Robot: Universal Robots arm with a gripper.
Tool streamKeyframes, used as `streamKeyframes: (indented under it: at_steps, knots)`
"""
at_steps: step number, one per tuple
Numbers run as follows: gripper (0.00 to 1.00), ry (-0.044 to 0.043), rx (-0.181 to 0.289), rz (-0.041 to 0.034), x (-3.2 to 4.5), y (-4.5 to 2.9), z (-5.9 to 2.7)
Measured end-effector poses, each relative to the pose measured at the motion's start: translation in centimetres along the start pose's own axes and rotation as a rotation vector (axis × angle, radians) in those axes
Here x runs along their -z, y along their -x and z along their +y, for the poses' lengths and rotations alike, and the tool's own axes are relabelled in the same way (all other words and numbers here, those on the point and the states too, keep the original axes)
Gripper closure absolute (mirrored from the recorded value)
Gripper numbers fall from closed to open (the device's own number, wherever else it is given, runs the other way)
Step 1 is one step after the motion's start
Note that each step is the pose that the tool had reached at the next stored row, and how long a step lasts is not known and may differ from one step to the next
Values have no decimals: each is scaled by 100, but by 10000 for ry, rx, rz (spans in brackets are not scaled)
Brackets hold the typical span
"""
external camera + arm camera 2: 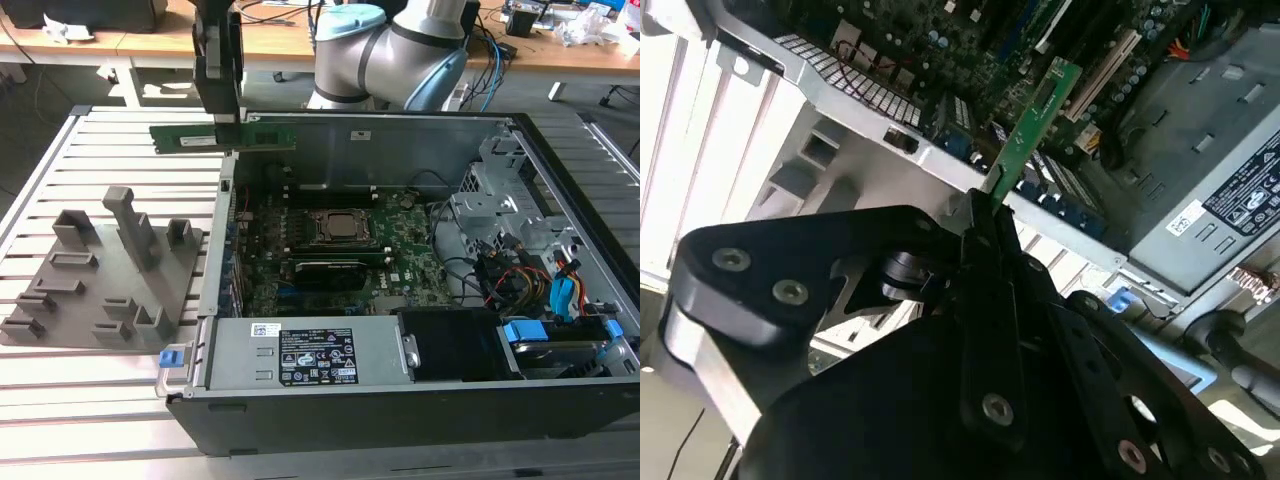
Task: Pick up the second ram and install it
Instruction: 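Pick up the second ram and move it above second insertion slot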
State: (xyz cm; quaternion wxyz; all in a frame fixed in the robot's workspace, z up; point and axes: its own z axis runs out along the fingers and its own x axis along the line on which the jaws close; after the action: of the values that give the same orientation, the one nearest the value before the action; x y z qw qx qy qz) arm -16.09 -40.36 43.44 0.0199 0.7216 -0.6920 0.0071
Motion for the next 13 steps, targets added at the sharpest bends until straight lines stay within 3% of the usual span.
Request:
streamKeyframes:
  at_steps: [2, 6, 13]
  knots:
    - [86, 0, 0, 0, -2, -2, -50]
    - [86, 3, 2, 0, -20, -10, -265]
    - [86, 11, 2, 0, -53, -21, -563]
